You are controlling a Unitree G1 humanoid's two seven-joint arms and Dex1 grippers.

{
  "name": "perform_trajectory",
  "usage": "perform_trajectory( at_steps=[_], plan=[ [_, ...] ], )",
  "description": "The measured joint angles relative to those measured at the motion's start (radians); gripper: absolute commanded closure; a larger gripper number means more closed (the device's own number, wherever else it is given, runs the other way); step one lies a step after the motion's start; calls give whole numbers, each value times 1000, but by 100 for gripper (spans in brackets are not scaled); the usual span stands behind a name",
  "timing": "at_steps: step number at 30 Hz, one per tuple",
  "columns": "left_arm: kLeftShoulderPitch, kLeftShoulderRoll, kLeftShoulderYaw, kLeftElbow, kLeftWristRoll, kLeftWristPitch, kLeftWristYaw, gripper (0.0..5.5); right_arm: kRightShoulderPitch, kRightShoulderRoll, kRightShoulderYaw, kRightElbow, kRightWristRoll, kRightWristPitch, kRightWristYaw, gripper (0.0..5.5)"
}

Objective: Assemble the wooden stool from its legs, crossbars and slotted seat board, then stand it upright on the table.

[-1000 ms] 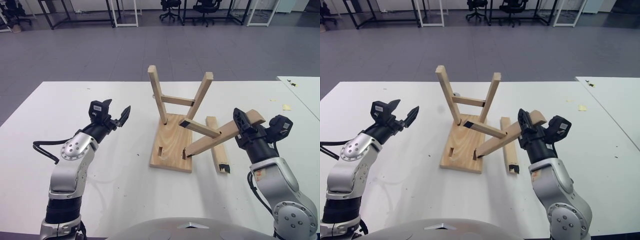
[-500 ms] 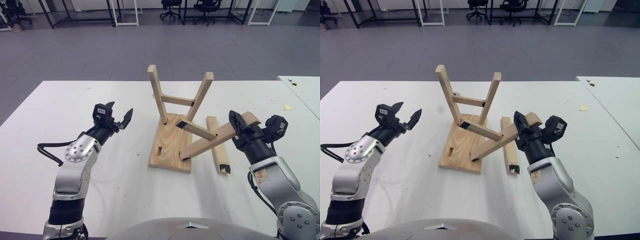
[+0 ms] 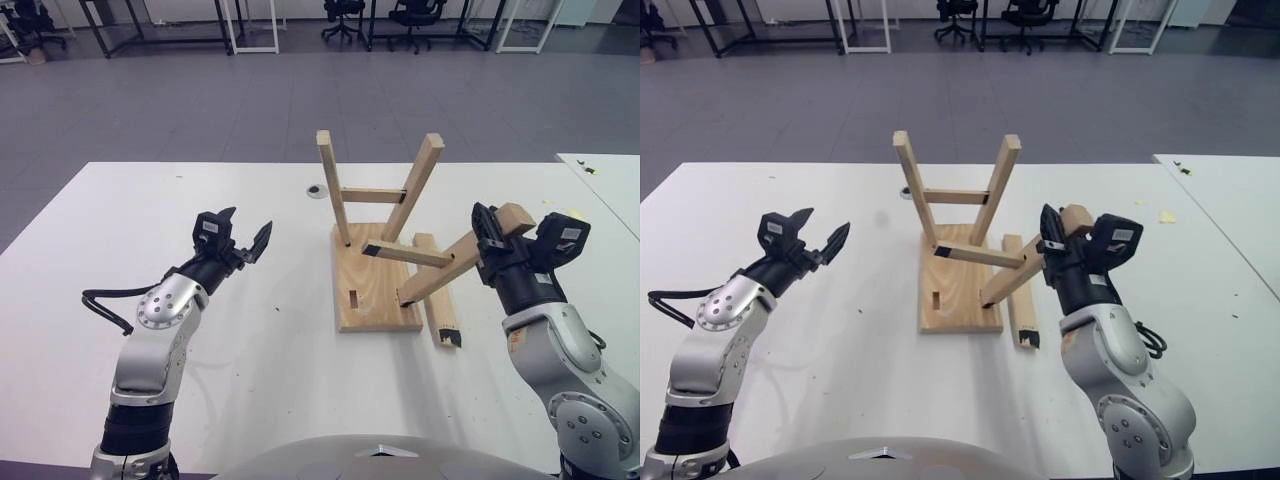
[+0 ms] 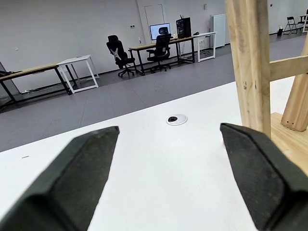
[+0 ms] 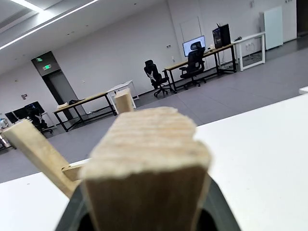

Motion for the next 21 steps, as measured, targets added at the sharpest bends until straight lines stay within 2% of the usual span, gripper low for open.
perform_trajectory(
  at_steps=[4, 9, 18, 20, 21],
  plan=[
    [0, -5, -1, -5, 6, 3, 0, 163, 9, -9, 92, 7, -139, 18, 55, 447],
    [0, -12, -8, -10, 8, 5, 1, 163, 10, -7, 121, 16, -183, 40, 60, 447],
    [1, -34, -29, -18, 17, 18, 22, 163, -135, 9, 50, 79, -190, 113, 128, 447],
    [-1, -34, -29, -18, 19, 18, 22, 163, -168, 9, 45, 76, -211, 120, 144, 385],
    [-1, -34, -30, -16, 20, 17, 23, 163, -199, 11, 37, 67, -219, 117, 145, 371]
  ],
)
